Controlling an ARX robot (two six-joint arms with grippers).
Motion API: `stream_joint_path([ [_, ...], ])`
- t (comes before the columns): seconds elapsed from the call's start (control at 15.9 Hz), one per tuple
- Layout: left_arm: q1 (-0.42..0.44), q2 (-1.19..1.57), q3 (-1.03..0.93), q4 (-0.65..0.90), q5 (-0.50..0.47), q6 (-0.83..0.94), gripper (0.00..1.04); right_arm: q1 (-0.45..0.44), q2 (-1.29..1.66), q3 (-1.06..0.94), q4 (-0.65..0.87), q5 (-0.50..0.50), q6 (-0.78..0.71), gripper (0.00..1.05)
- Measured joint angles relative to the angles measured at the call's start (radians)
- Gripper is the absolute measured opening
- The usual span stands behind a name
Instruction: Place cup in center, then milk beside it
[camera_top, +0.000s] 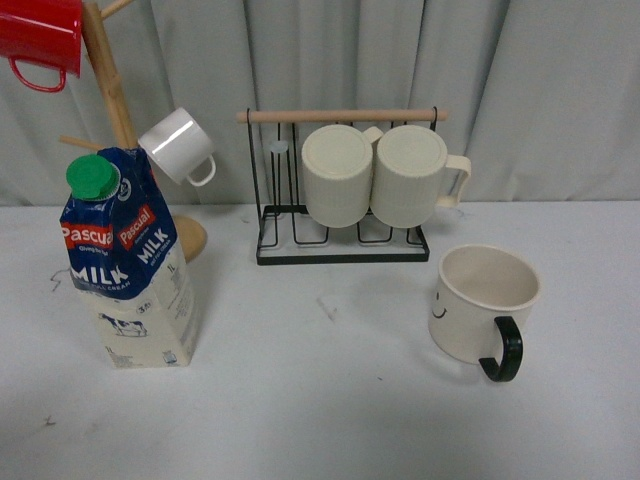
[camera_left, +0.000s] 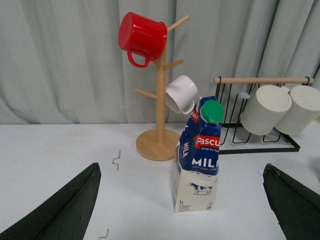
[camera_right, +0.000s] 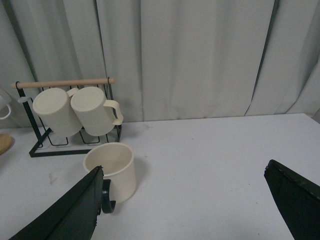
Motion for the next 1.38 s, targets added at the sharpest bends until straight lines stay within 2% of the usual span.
stream_joint_path([
  [1.25,0.0,0.0,0.0,0.0,0.0,0.0,0.98,0.0,0.0,0.0,0.0,0.0,0.0,0.98],
  [1.32,0.0,0.0,0.0,0.0,0.0,0.0,0.98,-0.003,0.003,0.0,-0.006,-0.014,-0.002,0.98],
  [1.38,0.0,0.0,0.0,0.0,-0.001,0.0,0.98,-0.064,0.052,0.016,-0.025,-0.169,-0.03,0.98],
])
